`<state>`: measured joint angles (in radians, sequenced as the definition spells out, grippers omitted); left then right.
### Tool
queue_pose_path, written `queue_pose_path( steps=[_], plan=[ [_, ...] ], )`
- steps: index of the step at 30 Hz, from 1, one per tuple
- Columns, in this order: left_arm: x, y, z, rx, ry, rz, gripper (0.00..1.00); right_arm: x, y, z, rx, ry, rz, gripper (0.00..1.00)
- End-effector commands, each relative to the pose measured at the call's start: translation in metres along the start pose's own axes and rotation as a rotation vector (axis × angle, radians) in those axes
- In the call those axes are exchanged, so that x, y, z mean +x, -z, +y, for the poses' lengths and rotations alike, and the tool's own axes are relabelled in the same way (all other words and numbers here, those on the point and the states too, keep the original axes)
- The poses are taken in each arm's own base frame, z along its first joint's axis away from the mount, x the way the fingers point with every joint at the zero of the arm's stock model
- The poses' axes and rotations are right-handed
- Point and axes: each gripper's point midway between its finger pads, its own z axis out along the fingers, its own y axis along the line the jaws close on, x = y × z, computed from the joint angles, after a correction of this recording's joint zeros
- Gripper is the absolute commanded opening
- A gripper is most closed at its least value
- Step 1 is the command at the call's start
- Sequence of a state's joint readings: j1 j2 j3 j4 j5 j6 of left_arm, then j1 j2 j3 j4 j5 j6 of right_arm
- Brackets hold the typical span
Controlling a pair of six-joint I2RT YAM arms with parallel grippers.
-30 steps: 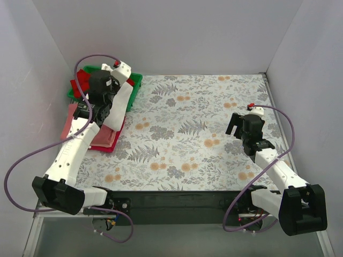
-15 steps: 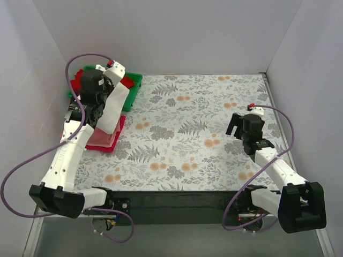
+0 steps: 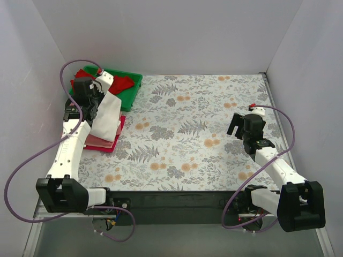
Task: Fold and stack the t-shirts
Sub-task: Neatly place the folded tshirt to the corner
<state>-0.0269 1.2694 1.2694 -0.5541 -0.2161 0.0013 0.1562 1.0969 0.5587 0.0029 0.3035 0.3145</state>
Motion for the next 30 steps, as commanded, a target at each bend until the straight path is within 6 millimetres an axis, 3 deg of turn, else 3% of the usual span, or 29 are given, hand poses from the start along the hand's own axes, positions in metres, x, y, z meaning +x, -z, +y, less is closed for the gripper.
queue_pose_path(
  steps=[1, 7, 14, 21, 28, 29, 30],
  plan=[
    [0.004, -0.013, 0.004, 0.018, 0.025, -0.029, 0.0, -0.006, -0.002, -0.002, 0.005, -0.019, -0.032, 0.98],
    [0.034, -0.038, 0.004, 0.012, 0.049, 0.031, 0.0, -0.007, -0.002, -0.005, 0.013, -0.022, -0.036, 0.98],
    [0.048, -0.044, 0.008, -0.007, 0.068, 0.023, 0.0, -0.009, -0.001, -0.009, 0.03, -0.021, -0.044, 0.98],
    [0.061, -0.062, 0.003, -0.003, 0.071, 0.068, 0.0, -0.01, 0.0, -0.013, 0.045, -0.028, -0.054, 0.98],
    [0.09, -0.08, -0.004, 0.003, 0.123, 0.155, 0.0, -0.005, -0.004, -0.016, 0.056, -0.018, -0.035, 0.98],
    [0.088, -0.083, 0.002, -0.028, 0.13, 0.146, 0.14, -0.001, -0.006, -0.016, 0.059, -0.01, -0.02, 0.98],
    [0.089, -0.083, 0.007, -0.055, 0.14, 0.153, 0.39, 0.001, -0.008, -0.016, 0.06, -0.009, -0.011, 0.98]
  ],
)
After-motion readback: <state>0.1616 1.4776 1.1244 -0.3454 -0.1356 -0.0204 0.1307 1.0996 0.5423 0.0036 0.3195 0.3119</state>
